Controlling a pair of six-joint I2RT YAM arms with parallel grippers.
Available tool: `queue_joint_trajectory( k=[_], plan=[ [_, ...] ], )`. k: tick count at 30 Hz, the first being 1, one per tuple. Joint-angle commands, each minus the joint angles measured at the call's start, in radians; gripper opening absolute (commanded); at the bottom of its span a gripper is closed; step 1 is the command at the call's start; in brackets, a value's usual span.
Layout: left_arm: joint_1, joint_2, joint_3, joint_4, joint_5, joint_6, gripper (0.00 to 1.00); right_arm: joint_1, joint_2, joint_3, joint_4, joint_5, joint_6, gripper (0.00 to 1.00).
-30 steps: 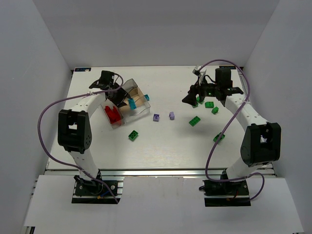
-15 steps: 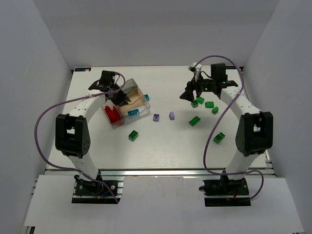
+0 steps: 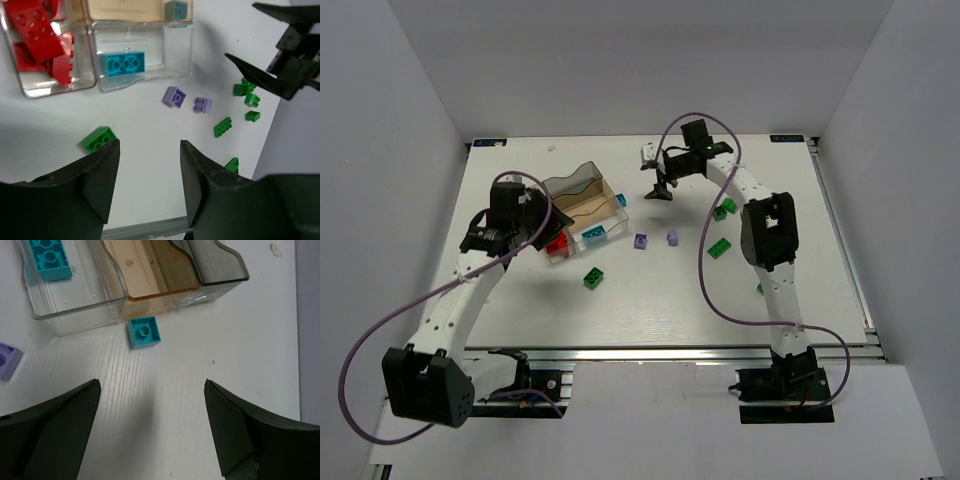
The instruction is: Sort the legos into containers by color
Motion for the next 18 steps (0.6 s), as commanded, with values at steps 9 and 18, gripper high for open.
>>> queue_joint_trajectory(
  k=[9,18],
  plan=[
    [0.005,-0.198,-0.123,-0.136,-0.082,-0.025,0.63,0.113,0.118,0.079,0.103,0.101,-0.083,0.89],
    [0.005,-0.129,-0.072,-0.168,-0.093,0.029,0.64,0.149,0.187,0.111,0.192,0.142,-0.006,0.87]
  ],
)
